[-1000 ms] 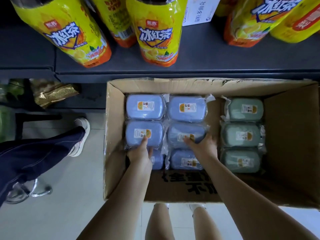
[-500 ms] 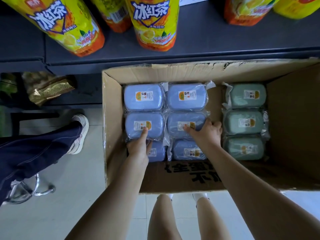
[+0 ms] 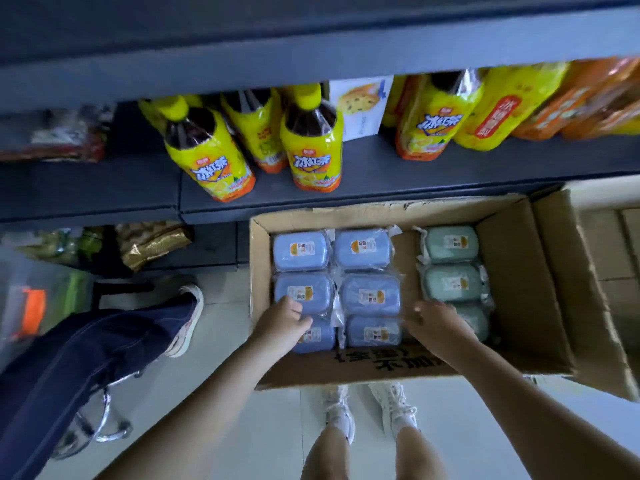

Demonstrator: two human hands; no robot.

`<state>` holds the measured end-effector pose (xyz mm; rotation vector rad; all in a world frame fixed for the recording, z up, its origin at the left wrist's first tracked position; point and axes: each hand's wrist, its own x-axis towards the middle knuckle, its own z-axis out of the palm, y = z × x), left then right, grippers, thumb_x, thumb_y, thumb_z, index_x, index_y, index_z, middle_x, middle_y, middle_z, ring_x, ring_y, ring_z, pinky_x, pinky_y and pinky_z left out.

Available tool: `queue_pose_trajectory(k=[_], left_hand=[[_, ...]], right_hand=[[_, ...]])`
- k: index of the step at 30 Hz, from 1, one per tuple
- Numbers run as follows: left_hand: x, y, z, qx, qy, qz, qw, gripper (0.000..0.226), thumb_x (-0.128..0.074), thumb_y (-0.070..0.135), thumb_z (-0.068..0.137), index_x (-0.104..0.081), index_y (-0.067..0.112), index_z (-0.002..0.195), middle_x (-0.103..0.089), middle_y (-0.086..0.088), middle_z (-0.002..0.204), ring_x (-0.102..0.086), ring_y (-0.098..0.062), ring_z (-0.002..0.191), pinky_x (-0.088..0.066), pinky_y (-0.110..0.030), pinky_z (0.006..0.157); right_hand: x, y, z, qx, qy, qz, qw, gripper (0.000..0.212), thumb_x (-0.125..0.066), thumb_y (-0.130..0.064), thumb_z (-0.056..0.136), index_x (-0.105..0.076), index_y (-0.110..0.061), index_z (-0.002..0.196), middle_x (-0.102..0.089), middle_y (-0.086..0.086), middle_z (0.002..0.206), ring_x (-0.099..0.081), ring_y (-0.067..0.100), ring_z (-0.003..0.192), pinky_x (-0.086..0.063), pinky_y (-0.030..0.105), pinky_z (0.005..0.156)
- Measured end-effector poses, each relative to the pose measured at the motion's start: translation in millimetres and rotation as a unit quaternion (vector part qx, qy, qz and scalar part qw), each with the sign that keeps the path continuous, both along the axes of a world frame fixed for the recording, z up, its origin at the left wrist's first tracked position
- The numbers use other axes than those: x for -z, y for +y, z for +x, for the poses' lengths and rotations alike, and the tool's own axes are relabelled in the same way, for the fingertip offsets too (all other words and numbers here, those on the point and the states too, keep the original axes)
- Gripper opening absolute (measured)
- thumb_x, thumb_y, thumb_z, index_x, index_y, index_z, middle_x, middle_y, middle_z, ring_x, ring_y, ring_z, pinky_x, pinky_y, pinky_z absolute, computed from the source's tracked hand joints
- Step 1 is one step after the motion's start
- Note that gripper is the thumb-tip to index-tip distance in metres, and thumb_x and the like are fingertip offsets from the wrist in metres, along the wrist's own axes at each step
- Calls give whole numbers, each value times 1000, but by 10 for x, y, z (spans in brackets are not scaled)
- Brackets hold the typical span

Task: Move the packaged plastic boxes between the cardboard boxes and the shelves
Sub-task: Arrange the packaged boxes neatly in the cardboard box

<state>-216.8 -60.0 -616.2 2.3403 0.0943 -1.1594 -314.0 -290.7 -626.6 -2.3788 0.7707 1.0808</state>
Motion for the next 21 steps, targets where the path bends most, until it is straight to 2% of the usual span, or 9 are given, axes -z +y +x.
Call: queue_pose_trajectory(k=[1,3,5,8,13,16,21], left_hand=[[-284,-8,30,68,-37,15,997,25,-57,25,89,-55,10,110,-59,0,100,-59,-19,92,-44,-27,77],[-557,-32,74,191,-81,46,977,26,-53,26,92,-54,11,113,-61,-2,110,-60,-19,98,-48,-30,84],[-1009,-126,166,250,-137,56,957,24,-51,27,92,-53,12,111,-60,-4,113,-59,-20,101,-48,-34,86],[-1768,-317,216,315,-216,65,922,29,-49,27,94,-51,10,117,-56,-6,121,-54,-24,111,-45,-34,89],[-2848,-606,106,381,-332,98,857,31,-47,28,95,-48,9,120,-52,-10,123,-51,-29,113,-46,-40,88],[-3366,-749,-97,395,-386,121,825,33,-45,28,94,-50,10,121,-53,-9,123,-52,-28,115,-47,-36,88],[-4163,-1019,-553,378,-461,148,789,30,-44,29,95,-51,13,119,-53,-7,120,-51,-26,115,-43,-34,83]], right_hand=[[-270,-23,8,-10,-14,-13,1000,35,-47,-30,95,-54,-13,124,-56,11,124,-53,29,113,-44,32,91],[-541,-22,60,-65,-7,-38,997,32,-43,-28,96,-54,-14,123,-57,10,122,-55,29,111,-48,33,88],[-1004,-86,160,-148,-46,-72,985,32,-39,-22,98,-50,-14,127,-58,9,124,-57,25,111,-50,33,88],[-1812,-204,238,-185,-123,-109,969,34,-41,-25,99,-45,-17,131,-55,5,129,-53,23,118,-47,34,91],[-2780,-407,201,-246,-194,-175,934,32,-46,-27,93,-53,-14,122,-53,5,129,-47,23,122,-43,33,94],[-3311,-546,46,-287,-227,-214,906,33,-48,-26,92,-54,-14,122,-54,5,128,-48,22,121,-43,30,92],[-4119,-852,-259,-343,-284,-256,858,36,-47,-32,91,-55,-13,121,-57,8,123,-49,27,119,-42,34,92]])
